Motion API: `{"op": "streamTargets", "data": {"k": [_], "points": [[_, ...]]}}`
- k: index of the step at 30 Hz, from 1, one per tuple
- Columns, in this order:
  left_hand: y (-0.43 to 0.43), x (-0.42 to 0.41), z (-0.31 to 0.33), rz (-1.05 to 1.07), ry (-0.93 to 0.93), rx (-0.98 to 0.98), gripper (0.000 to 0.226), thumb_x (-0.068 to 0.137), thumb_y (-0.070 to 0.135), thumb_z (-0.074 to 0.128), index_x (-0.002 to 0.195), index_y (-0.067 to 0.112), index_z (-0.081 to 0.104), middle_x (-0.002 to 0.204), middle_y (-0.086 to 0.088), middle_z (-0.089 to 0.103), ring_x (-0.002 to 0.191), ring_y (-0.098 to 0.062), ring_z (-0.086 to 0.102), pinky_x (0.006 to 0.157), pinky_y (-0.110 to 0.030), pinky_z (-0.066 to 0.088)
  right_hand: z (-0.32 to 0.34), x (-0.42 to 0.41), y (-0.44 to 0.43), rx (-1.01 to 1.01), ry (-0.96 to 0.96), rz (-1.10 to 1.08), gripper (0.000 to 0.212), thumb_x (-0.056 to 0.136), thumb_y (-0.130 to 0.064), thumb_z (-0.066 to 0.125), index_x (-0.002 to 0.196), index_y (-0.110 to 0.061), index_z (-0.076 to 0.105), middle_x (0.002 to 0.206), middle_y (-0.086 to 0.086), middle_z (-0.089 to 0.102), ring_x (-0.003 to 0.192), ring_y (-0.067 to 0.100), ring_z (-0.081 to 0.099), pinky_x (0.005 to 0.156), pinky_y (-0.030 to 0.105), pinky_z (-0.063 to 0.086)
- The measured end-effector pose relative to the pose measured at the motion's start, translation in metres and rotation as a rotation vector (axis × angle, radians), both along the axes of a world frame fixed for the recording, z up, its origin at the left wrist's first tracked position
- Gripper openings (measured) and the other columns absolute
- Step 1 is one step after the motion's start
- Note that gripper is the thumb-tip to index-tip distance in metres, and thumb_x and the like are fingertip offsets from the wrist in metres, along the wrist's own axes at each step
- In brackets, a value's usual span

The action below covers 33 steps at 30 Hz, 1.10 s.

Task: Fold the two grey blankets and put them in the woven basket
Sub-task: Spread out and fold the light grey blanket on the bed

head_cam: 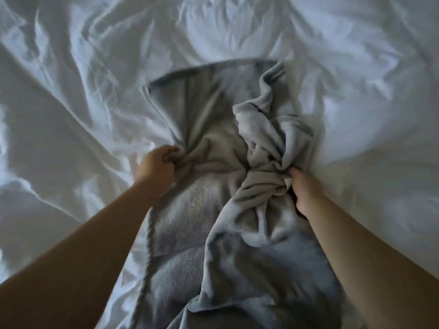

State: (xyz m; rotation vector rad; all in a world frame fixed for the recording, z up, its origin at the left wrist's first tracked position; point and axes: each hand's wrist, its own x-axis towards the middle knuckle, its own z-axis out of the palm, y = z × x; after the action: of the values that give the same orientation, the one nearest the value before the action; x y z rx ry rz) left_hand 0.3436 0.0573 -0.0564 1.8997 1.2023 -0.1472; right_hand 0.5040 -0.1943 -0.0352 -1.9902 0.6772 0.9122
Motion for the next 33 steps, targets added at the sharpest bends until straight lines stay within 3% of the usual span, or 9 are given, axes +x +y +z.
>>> {"op": "streamTargets", "data": {"k": [3,5,8,13,16,21,25,30,33], "points": [[-0.024,-0.03,-0.003,-0.12,0.035,-0.134,0.049,0.069,-0.018,0.039,0.065,0.026,0.061,0.071,0.005,0.062,0.079,-0.017,0.058,0.061,-0.009,0.04,-0.001,0.009,0.015,-0.274,-0.041,0.11,0.04,0.087,-0.02,0.059,0.121,0.001,0.058,0.125,0.022,0.06,0.113,0.038,0.058,0.073,0.032,0.05],[-0.032,-0.044,0.001,-0.182,0.161,-0.237,0.046,0.071,-0.016,0.04,0.064,0.027,0.056,0.07,0.005,0.059,0.074,-0.016,0.055,0.052,-0.009,0.038,0.015,0.013,0.04,-0.588,-0.413,0.189,0.046,0.078,-0.019,0.063,0.12,-0.001,0.055,0.127,0.022,0.053,0.113,0.04,0.054,0.086,0.041,0.049],[-0.026,-0.044,0.017,-0.384,0.501,-0.499,0.023,0.075,0.005,0.063,0.083,0.022,0.05,0.071,0.0,0.063,0.064,-0.014,0.06,0.046,-0.014,0.042,0.031,0.013,0.077,-0.272,-0.962,0.519,0.054,0.072,-0.012,0.059,0.125,-0.006,0.053,0.129,0.016,0.054,0.117,0.033,0.052,0.101,0.035,0.039],[-0.007,-0.013,0.04,-0.237,0.455,-0.669,0.062,0.082,0.07,0.047,0.066,0.014,0.066,0.054,-0.003,0.063,0.041,-0.013,0.057,0.047,-0.018,0.041,0.018,0.03,0.1,-0.276,-0.279,1.206,0.083,0.08,-0.037,0.07,0.149,-0.024,0.025,0.146,0.011,0.045,0.129,0.029,0.047,0.1,0.032,0.036],[-0.003,0.013,0.033,0.152,0.083,-0.393,0.035,0.081,0.049,0.068,0.091,0.015,0.065,0.08,-0.007,0.062,0.067,-0.018,0.06,0.058,-0.028,0.052,0.023,0.026,0.081,-0.344,-0.181,1.205,0.052,0.076,-0.038,0.071,0.121,-0.016,0.059,0.12,0.011,0.064,0.109,0.027,0.059,0.088,0.031,0.045],[-0.022,0.033,0.05,0.643,-0.21,-0.719,0.004,0.079,0.003,0.058,0.08,0.006,0.061,0.084,-0.015,0.059,0.077,-0.026,0.06,0.072,-0.037,0.053,0.048,-0.045,0.025,0.142,-0.135,0.726,0.023,0.08,-0.034,0.072,0.062,-0.021,0.067,0.047,-0.007,0.061,0.046,0.005,0.058,0.051,0.018,0.042],[-0.064,-0.006,0.092,0.544,-0.355,-1.043,0.029,0.086,0.026,0.054,0.085,0.004,0.072,0.078,-0.011,0.072,0.069,-0.024,0.071,0.062,-0.033,0.057,0.067,-0.102,-0.03,0.002,0.028,0.372,0.023,0.086,-0.031,0.064,0.087,-0.008,0.062,0.052,0.006,0.057,0.033,0.011,0.047,0.035,0.018,0.031],[-0.097,-0.052,0.148,0.255,-0.308,-1.027,0.032,0.093,0.035,0.054,0.092,0.005,0.066,0.082,-0.012,0.071,0.07,-0.017,0.07,0.062,-0.025,0.058,0.128,-0.134,-0.05,-0.087,0.191,0.688,0.02,0.084,-0.019,0.067,0.071,-0.011,0.054,0.044,-0.002,0.045,0.039,0.011,0.04,0.035,0.017,0.026],[-0.103,-0.059,0.203,0.199,-0.367,-0.841,0.023,0.091,0.022,0.056,0.089,0.002,0.067,0.095,-0.019,0.065,0.085,-0.028,0.063,0.086,-0.038,0.05,0.183,-0.128,-0.039,-0.282,-0.15,1.042,0.015,0.083,-0.034,0.062,0.08,-0.019,0.064,0.08,0.007,0.063,0.087,0.023,0.064,0.071,0.025,0.043]]}}
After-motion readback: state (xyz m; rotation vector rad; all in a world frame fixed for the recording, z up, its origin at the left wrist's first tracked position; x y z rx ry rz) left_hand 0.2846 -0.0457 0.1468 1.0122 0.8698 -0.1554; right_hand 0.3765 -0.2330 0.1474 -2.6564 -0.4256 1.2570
